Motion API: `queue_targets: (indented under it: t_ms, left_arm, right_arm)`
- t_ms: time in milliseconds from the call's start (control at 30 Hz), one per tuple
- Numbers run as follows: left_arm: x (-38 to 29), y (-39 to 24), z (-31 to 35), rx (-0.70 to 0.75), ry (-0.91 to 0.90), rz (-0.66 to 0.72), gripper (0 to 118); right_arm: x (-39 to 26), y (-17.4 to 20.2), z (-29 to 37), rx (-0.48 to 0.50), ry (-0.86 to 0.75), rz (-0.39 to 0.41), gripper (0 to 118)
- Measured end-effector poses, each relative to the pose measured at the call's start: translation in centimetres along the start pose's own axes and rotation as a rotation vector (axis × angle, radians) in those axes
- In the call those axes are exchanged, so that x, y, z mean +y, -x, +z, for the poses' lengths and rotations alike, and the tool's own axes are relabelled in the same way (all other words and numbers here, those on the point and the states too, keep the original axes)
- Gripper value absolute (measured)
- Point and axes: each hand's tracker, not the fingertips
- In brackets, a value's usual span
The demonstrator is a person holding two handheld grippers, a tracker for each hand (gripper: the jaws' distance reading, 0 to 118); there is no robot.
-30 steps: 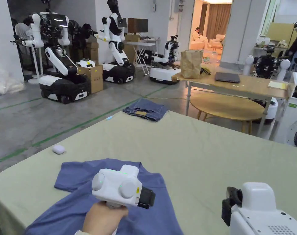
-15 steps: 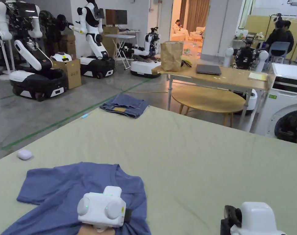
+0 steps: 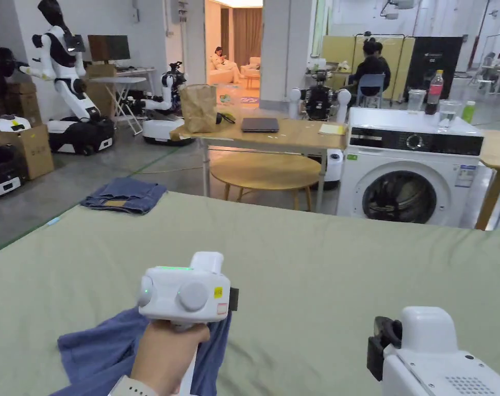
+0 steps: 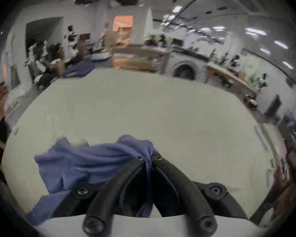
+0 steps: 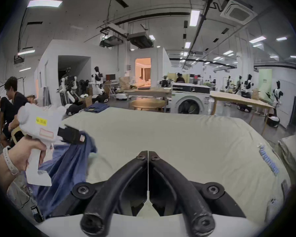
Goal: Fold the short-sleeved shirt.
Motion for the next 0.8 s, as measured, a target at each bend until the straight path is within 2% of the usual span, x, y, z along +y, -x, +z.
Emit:
queue_targets:
  t_ms: [133,267,333,433,533,700,733,767,800]
  left_arm:
    - [3.7,-11.3,-1.4,-0.203,-0.068,-0.101,0]
    - [4.5,-21.3,-3.9,-0.327,-0.053,-0.206,0]
    - [3.3,-25.3,-6.7,-0.326,-0.004,-0.252,0]
    - [0.1,-29.4,-13.0,-0.231,0.115,-0.357,0]
    - [-3.5,-31.3,-19.0,-0.199,0.242,-0.364,0]
    - [-6.6,-32.1,-21.1,-0.179,0.253,-0.374,0]
    - [-6.5,-31.7,-21.0,-0.173,0.236,-0.371,5]
    - [-6.3,-31.1,-20.5,-0.173,0.202,-0.360,27]
    - [-5.9,-30.4,-19.7,-0.171,0.167,-0.360,66]
  right_arm:
    - [0.6,-6.1,3.0,-0.136,-0.020,-0.021,0]
    - [0.4,-11.8,5.8,-0.254,-0.031,-0.049,0]
    - [0.1,-14.5,6.9,-0.306,-0.027,-0.057,0]
    - [-0.9,-17.6,7.9,-0.369,-0.015,-0.057,0]
    - [-2.0,-20.1,7.8,-0.402,0.014,-0.068,0]
    - [-3.1,-21.7,7.3,-0.409,0.047,-0.078,0]
    - [-3.2,-21.7,7.2,-0.409,0.051,-0.073,0]
    - [-3.3,-21.5,7.0,-0.410,0.057,-0.064,0]
    - [-3.3,-21.2,6.9,-0.406,0.059,-0.059,0]
